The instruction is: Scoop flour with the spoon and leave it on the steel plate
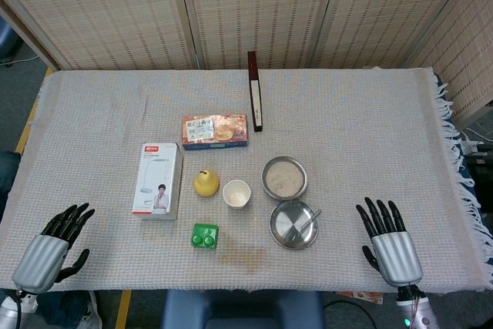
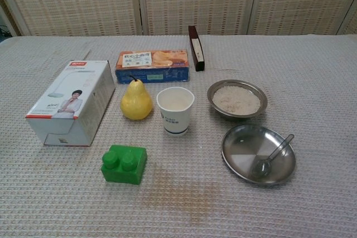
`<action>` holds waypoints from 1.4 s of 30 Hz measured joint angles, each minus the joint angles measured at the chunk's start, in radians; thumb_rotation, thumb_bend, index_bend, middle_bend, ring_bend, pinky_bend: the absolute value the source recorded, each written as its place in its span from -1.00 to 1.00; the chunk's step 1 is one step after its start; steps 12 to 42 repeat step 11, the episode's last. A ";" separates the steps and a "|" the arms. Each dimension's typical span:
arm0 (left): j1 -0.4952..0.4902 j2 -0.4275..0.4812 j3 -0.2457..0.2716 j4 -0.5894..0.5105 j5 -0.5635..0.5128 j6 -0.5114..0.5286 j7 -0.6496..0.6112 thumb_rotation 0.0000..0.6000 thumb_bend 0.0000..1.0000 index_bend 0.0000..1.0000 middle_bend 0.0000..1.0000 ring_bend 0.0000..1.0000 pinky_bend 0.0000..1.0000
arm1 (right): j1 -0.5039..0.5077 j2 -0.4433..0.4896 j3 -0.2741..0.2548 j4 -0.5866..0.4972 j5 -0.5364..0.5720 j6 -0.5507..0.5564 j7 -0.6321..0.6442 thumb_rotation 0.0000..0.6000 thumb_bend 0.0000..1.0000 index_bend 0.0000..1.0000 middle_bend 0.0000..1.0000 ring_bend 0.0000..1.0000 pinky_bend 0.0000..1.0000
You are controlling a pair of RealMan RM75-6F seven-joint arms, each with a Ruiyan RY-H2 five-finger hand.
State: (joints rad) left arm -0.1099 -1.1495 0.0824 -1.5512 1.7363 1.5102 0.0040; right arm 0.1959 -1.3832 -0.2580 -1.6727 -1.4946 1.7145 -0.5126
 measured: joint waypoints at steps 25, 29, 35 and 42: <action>0.013 -0.027 -0.004 -0.019 0.001 0.013 0.097 1.00 -0.15 -1.00 -1.00 -1.00 -0.69 | -0.060 0.092 0.051 0.037 -0.115 0.043 0.198 1.00 -0.69 -1.00 -1.00 -1.00 -1.00; 0.013 -0.027 -0.004 -0.019 0.001 0.013 0.097 1.00 -0.15 -1.00 -1.00 -1.00 -0.69 | -0.060 0.092 0.051 0.037 -0.115 0.043 0.198 1.00 -0.69 -1.00 -1.00 -1.00 -1.00; 0.013 -0.027 -0.004 -0.019 0.001 0.013 0.097 1.00 -0.15 -1.00 -1.00 -1.00 -0.69 | -0.060 0.092 0.051 0.037 -0.115 0.043 0.198 1.00 -0.69 -1.00 -1.00 -1.00 -1.00; 0.013 -0.027 -0.004 -0.019 0.001 0.013 0.097 1.00 -0.15 -1.00 -1.00 -1.00 -0.69 | -0.060 0.092 0.051 0.037 -0.115 0.043 0.198 1.00 -0.69 -1.00 -1.00 -1.00 -1.00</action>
